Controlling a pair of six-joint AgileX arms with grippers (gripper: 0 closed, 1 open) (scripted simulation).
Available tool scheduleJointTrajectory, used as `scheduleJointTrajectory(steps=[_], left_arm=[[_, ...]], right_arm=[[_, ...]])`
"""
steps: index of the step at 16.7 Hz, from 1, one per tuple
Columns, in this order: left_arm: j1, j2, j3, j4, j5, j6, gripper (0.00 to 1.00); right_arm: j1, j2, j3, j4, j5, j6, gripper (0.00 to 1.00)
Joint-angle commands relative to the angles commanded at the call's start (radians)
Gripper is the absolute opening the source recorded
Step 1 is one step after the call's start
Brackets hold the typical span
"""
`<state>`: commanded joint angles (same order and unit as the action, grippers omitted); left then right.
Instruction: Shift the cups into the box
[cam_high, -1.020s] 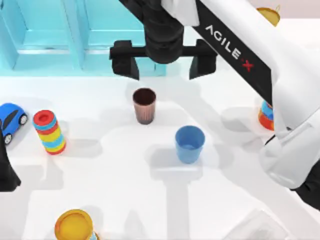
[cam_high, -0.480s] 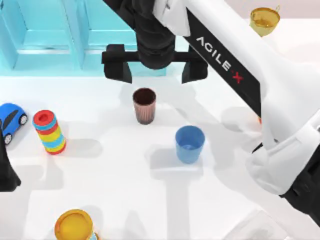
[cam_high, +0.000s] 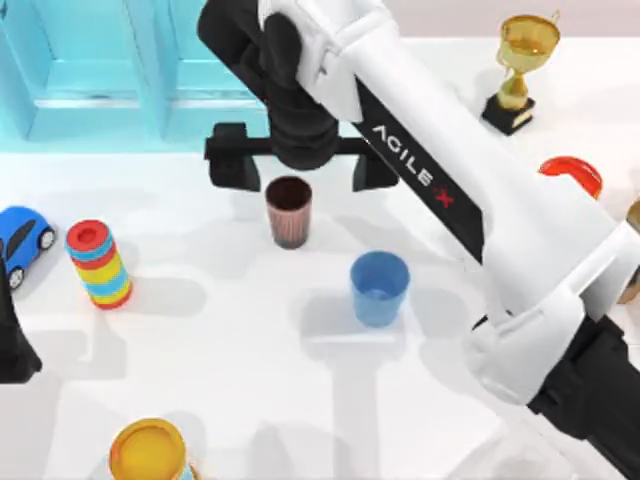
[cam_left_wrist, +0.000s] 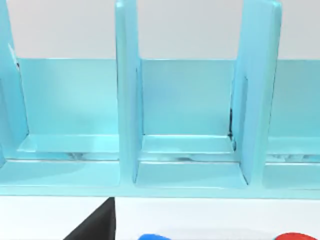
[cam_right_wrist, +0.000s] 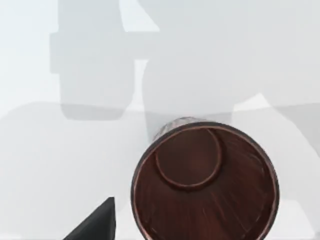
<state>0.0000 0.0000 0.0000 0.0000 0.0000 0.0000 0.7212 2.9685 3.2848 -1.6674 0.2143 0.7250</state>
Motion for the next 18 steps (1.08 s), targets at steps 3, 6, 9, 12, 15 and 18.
scheduleJointTrajectory(steps=[3, 6, 9, 12, 15, 18], left_arm=[[0.000, 0.000, 0.000, 0.000, 0.000, 0.000, 1.00], [0.000, 0.000, 0.000, 0.000, 0.000, 0.000, 1.00], [0.000, 0.000, 0.000, 0.000, 0.000, 0.000, 1.00], [0.000, 0.000, 0.000, 0.000, 0.000, 0.000, 1.00], [0.000, 0.000, 0.000, 0.000, 0.000, 0.000, 1.00], [0.000, 0.000, 0.000, 0.000, 0.000, 0.000, 1.00]], right_arm=[[-0.013, 0.118, 0.114, 0.007, -0.001, -0.013, 1.00], [-0.017, 0.148, 0.143, 0.010, -0.001, -0.017, 1.00], [-0.017, 0.148, 0.143, 0.010, -0.001, -0.017, 0.92], [-0.017, 0.148, 0.143, 0.010, -0.001, -0.017, 0.70], [-0.017, 0.148, 0.143, 0.010, -0.001, -0.017, 0.47], [-0.017, 0.148, 0.143, 0.010, -0.001, -0.017, 0.25]])
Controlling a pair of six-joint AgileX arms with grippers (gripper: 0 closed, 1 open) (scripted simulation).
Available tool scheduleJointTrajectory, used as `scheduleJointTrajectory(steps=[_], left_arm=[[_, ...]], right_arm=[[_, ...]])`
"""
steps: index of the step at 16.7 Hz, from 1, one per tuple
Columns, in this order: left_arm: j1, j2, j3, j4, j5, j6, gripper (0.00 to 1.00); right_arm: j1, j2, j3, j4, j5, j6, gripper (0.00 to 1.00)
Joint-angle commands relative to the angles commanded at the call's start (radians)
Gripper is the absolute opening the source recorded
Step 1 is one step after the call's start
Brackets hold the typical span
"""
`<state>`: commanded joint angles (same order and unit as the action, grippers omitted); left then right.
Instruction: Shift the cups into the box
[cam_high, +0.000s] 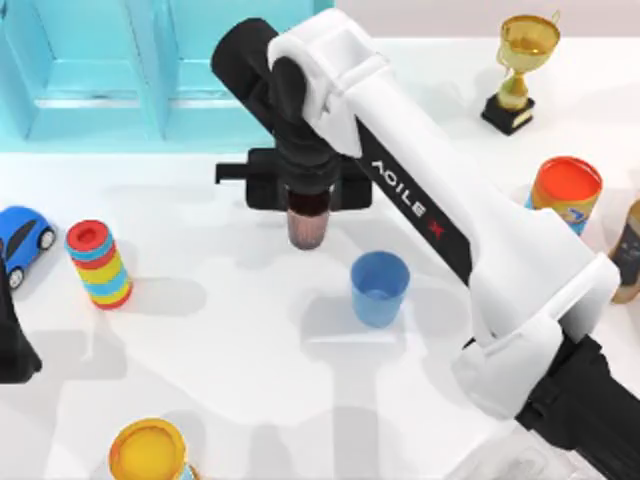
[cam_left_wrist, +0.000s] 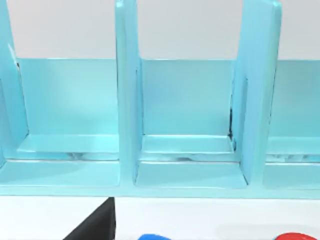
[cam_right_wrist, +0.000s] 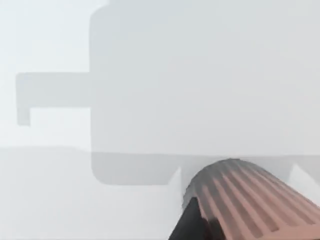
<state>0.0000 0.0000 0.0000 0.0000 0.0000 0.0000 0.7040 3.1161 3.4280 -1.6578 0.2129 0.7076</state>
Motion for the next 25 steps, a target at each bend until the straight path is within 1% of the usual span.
scheduleJointTrajectory(steps=[3, 4, 13, 16, 18, 20, 25], left_arm=[[0.000, 0.000, 0.000, 0.000, 0.000, 0.000, 1.00], [0.000, 0.000, 0.000, 0.000, 0.000, 0.000, 1.00], [0.000, 0.000, 0.000, 0.000, 0.000, 0.000, 1.00], [0.000, 0.000, 0.000, 0.000, 0.000, 0.000, 1.00], [0.000, 0.000, 0.000, 0.000, 0.000, 0.000, 1.00], [0.000, 0.000, 0.000, 0.000, 0.000, 0.000, 1.00], [0.000, 0.000, 0.000, 0.000, 0.000, 0.000, 1.00]], right_arm=[[0.000, 0.000, 0.000, 0.000, 0.000, 0.000, 0.02], [0.000, 0.000, 0.000, 0.000, 0.000, 0.000, 0.00], [0.003, -0.001, -0.002, 0.001, -0.001, 0.001, 0.00], [-0.006, -0.054, -0.068, 0.028, -0.003, -0.010, 0.00], [-0.019, -0.126, -0.166, 0.066, -0.007, -0.025, 0.00], [-0.036, -0.220, -0.305, 0.114, -0.012, -0.043, 0.00], [-0.088, -0.498, -0.761, 0.257, -0.029, -0.095, 0.00]])
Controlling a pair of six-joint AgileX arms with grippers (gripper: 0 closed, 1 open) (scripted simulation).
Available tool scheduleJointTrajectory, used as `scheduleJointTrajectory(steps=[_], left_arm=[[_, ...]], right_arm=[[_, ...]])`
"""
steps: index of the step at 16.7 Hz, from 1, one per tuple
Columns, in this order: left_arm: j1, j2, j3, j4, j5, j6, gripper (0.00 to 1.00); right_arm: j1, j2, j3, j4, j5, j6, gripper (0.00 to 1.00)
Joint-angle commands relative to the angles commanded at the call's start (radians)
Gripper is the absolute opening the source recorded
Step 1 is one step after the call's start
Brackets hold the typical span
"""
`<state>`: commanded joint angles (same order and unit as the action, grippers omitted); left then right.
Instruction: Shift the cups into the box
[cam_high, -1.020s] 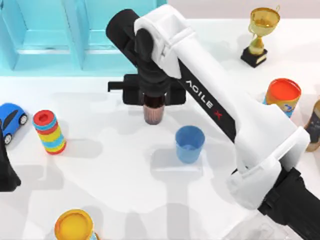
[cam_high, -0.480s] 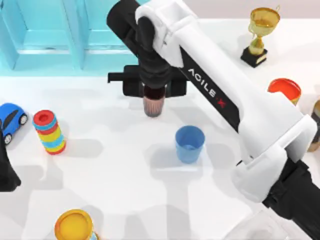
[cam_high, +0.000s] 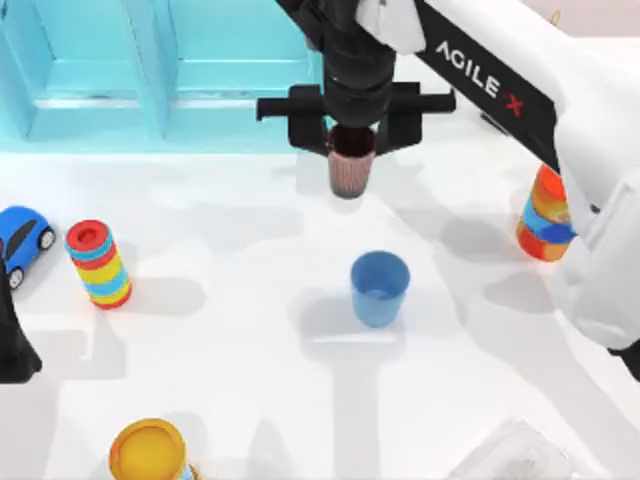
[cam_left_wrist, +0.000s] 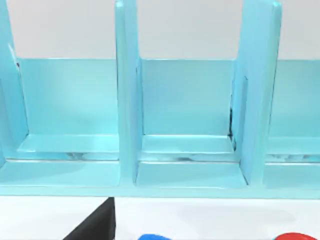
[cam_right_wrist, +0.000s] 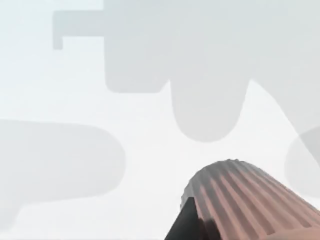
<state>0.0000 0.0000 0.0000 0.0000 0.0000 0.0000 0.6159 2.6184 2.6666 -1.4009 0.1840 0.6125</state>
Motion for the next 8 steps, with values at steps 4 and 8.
scheduleJointTrajectory(steps=[4, 8], left_arm=[[0.000, 0.000, 0.000, 0.000, 0.000, 0.000, 1.00], [0.000, 0.000, 0.000, 0.000, 0.000, 0.000, 1.00]], right_arm=[[-0.040, -0.211, -0.327, 0.109, -0.013, -0.038, 0.00], [-0.066, -0.347, -0.501, 0.180, -0.022, -0.062, 0.00]])
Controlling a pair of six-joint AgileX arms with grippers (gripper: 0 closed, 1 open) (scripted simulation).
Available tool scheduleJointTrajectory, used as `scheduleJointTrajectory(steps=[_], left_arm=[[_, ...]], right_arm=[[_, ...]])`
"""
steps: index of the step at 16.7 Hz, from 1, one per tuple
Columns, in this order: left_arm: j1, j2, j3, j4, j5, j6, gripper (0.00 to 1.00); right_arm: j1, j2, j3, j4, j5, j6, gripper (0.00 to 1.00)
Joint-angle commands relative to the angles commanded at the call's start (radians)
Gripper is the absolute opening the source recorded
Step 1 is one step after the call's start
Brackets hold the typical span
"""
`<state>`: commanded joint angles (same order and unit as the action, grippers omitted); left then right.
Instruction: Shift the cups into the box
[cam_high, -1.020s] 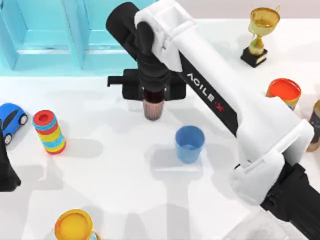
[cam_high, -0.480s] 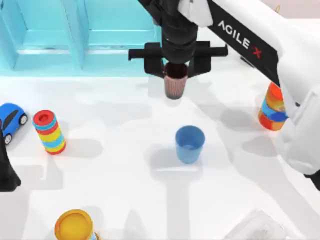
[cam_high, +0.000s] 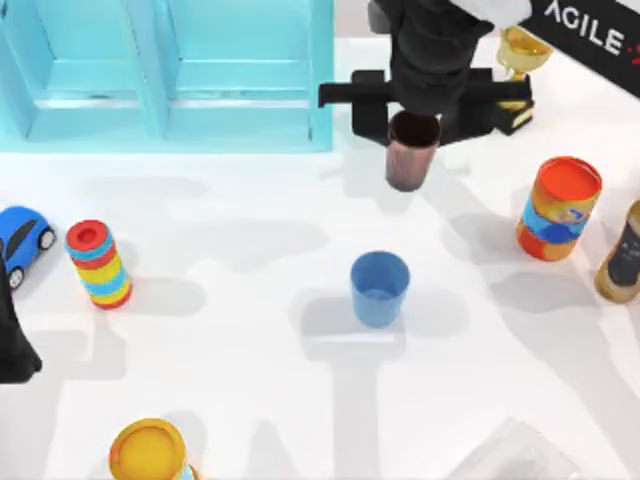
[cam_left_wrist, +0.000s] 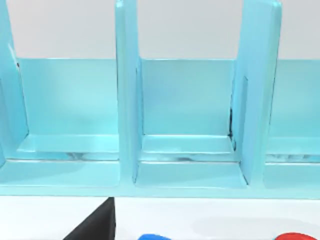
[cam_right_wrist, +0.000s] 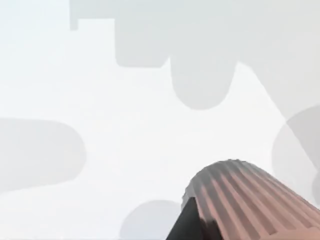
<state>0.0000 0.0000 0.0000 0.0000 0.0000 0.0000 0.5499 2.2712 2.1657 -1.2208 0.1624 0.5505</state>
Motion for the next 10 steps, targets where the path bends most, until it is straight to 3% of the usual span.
scheduleJointTrajectory(steps=[7, 10], left_arm=[[0.000, 0.000, 0.000, 0.000, 0.000, 0.000, 1.00], [0.000, 0.000, 0.000, 0.000, 0.000, 0.000, 1.00]], right_arm=[[0.001, -0.018, -0.021, 0.008, -0.001, -0.002, 0.00], [-0.062, -0.073, -0.057, -0.001, -0.009, -0.067, 0.00]])
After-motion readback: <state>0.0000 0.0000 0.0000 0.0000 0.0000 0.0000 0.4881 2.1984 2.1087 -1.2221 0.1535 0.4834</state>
